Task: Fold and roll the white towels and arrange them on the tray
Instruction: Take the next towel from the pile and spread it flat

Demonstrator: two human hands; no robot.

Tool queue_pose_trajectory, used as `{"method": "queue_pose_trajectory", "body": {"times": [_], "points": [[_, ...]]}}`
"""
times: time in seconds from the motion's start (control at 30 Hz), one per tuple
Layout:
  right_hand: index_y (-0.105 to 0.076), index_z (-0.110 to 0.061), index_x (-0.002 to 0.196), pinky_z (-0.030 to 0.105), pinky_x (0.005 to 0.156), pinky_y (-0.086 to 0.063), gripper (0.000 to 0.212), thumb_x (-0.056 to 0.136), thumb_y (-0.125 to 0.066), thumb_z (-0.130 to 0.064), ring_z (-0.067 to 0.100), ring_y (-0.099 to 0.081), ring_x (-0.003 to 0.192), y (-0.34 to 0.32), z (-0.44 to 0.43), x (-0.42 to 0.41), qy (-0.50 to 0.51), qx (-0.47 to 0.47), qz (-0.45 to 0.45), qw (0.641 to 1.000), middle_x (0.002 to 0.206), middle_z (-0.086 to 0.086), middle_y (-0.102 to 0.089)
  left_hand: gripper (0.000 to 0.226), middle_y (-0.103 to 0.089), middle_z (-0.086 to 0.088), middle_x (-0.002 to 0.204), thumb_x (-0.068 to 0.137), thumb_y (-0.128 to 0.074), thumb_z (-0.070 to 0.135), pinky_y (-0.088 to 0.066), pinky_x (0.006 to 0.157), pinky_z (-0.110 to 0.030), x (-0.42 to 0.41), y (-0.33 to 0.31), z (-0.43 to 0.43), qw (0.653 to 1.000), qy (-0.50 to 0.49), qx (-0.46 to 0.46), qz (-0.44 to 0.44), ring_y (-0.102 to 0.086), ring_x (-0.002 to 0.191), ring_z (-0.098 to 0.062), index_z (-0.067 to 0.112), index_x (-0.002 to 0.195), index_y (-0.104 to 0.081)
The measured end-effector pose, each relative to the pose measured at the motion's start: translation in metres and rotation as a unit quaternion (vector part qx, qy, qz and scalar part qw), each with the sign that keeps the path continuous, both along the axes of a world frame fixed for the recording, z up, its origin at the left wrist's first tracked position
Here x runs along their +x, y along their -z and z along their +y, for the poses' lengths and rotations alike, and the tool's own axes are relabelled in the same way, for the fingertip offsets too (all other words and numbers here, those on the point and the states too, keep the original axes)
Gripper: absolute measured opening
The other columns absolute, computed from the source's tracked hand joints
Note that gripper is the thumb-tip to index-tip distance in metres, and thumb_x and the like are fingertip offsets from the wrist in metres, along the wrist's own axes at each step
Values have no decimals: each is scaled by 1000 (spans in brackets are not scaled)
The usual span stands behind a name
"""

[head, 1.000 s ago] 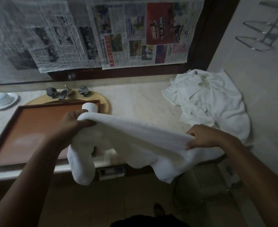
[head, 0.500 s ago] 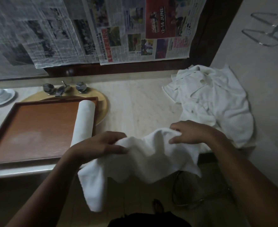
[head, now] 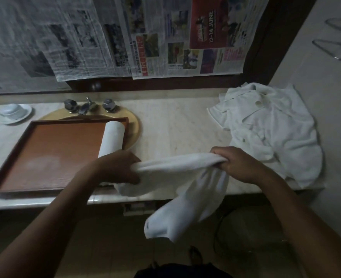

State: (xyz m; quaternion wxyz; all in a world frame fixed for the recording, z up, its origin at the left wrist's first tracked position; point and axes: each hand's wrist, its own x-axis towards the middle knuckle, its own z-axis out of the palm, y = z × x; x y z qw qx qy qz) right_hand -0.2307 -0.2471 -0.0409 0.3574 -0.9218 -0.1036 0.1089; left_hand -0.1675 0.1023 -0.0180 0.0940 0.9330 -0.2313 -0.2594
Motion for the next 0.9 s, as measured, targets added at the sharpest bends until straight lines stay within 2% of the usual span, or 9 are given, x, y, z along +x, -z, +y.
{"method": "queue_pose_trajectory", "body": {"times": [0.07, 0.13, 0.2, 0.37, 0.5, 0.57, 0.7, 0.8, 0.9], "points": [[-59, -24, 78, 37, 70, -46, 25, 92, -60, -4, 10, -61, 74, 11, -10, -1, 11, -15, 20, 1000, 76, -7, -60, 19, -74, 0, 89, 84, -82, 28, -56, 69, -33, -1, 3, 11, 985, -86, -147, -1, -68, 77, -10, 18, 99, -75], [-58, -23, 81, 40, 73, -49, 19, 88, -68, -8, 14, -63, 80, 26, -10, -4, 10, -56, 34, 998, 80, -6, -63, 17, -76, -3, 87, 80, -81, 25, -56, 68, -38, -7, 2, 7, 927, -159, -339, 15, -71, 77, -13, 18, 95, -76], [-60, -25, 95, 36, 79, -53, 22, 83, -75, -15, 15, -66, 91, 33, 6, -10, 7, -37, 49, 998, 93, -7, -67, 15, -75, -3, 88, 80, -79, 20, -58, 70, -37, -12, -1, -10, 896, -144, -420, 14, -73, 82, -18, 19, 95, -75], [-56, -42, 125, 24, 89, -56, 48, 84, -79, -52, -2, -65, 105, 26, 78, -17, -7, 111, 60, 992, 116, -22, -67, 19, -72, 9, 85, 77, -72, 23, -59, 67, -40, -8, -2, -56, 945, 31, -313, -95, -70, 79, -9, 29, 95, -70], [-65, -24, 90, 26, 64, -51, 15, 97, -70, -36, 0, -62, 69, 16, 78, -3, 79, 148, -60, 984, 79, -12, -67, 24, -70, 4, 83, 71, -71, 29, -54, 68, -39, 4, 9, -51, 958, -12, -238, -156, -68, 78, -22, 22, 94, -67], [-68, -14, 97, 38, 73, -55, 13, 99, -68, -27, 13, -69, 79, 9, 63, 1, 125, 218, -55, 966, 87, 1, -73, 13, -65, 5, 71, 77, -75, 30, -47, 62, -35, 11, 17, -35, 965, -47, -209, -152, -65, 70, -18, 21, 80, -66], [-70, -16, 119, 52, 97, -57, 19, 101, -65, -19, 26, -72, 105, 5, 39, 1, 161, 308, 11, 938, 111, 6, -76, 24, -64, 8, 69, 92, -66, 41, -42, 63, -29, 7, 24, -15, 919, -147, -363, -49, -58, 66, -5, 20, 81, -71], [-67, -18, 125, 52, 94, -58, 32, 94, -73, -12, 25, -73, 105, 5, 37, 0, 149, 320, 37, 935, 113, 5, -76, 21, -64, 13, 74, 103, -59, 29, -45, 62, -25, -5, 14, -27, 879, -164, -444, -58, -58, 70, -5, 22, 86, -69], [-71, -22, 119, 40, 88, -60, 30, 90, -79, -21, 19, -74, 102, -1, 48, 2, 131, 300, 42, 944, 109, 0, -77, 19, -73, 11, 90, 104, -57, 19, -52, 69, -18, -10, -1, -44, 896, -104, -416, -116, -67, 84, -4, 22, 98, -75]]}}
